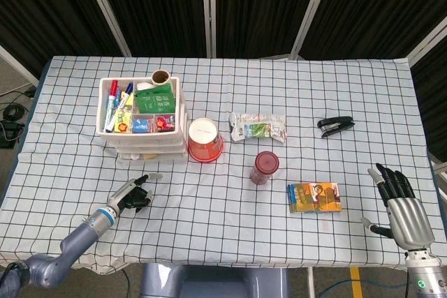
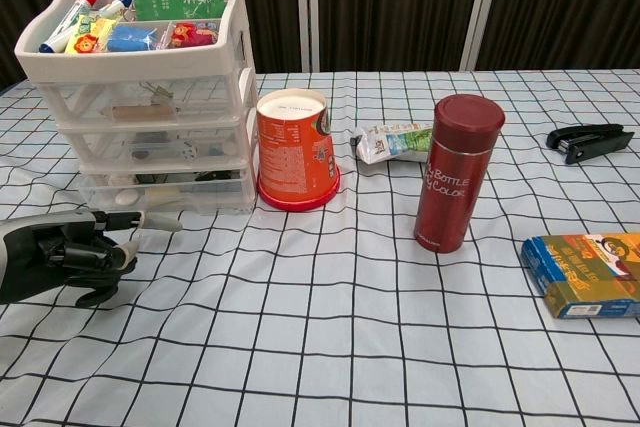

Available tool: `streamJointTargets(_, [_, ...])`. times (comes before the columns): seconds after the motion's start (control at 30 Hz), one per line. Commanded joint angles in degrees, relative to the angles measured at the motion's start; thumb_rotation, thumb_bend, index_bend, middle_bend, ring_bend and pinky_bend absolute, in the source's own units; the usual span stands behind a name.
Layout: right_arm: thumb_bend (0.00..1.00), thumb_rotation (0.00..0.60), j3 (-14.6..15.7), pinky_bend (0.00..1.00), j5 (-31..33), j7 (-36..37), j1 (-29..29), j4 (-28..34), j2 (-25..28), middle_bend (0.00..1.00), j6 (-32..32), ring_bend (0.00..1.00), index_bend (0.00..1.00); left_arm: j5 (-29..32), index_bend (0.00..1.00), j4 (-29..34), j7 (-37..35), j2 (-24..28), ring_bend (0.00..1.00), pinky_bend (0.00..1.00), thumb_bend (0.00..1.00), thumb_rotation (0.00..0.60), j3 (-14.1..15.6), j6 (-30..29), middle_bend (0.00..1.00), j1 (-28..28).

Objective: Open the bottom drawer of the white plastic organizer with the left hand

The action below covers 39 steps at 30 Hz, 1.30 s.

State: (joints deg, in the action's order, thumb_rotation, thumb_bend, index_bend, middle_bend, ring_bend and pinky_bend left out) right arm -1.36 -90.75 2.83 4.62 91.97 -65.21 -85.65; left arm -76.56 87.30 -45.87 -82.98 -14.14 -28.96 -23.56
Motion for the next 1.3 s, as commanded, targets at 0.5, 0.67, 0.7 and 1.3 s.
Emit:
streamJointTargets(0.5, [0.03, 0.600, 0.08, 0.00, -0.05, -0.09, -0.05, 0.17, 0.05, 0.00, 0.06, 0.00, 0.00, 16.07, 0.13, 9.78, 65.28, -1.54, 0.94, 0.77, 0.78, 0.600, 1.37, -31.85, 0.91, 2.54])
streamJointTargets(0.67, [0.03, 0.600, -0.03, 0.00, 0.20, -0.03, -0.01, 0.14, 0.07, 0.00, 0.18, 0.00, 0.00, 22.88, 0.11, 10.62, 70.62, -1.37, 0.94, 0.77, 0.78, 0.600, 1.14, -30.84, 0.91, -0.18])
streamJointTargets(0.7, [0.03, 0.600, -0.04, 0.00, 0.22, -0.02, -0.02, 0.15, 0.08, 0.00, 0.19, 0.00, 0.00, 23.73, 0.11, 10.57, 71.33, -1.51, 0.94, 0.77, 0.78, 0.600, 1.11, -30.92, 0.91, -0.64])
streamJointTargets(1.3, [0.03, 0.600, -0.08, 0.00, 0.13, 0.09, -0.06, 0.20, 0.15, 0.00, 0.04, 0.00, 0.00, 31.80, 0.14, 9.08, 73.63, -2.91, 0.94, 0.77, 0.78, 0.600, 2.92, -30.74, 0.91, -5.38])
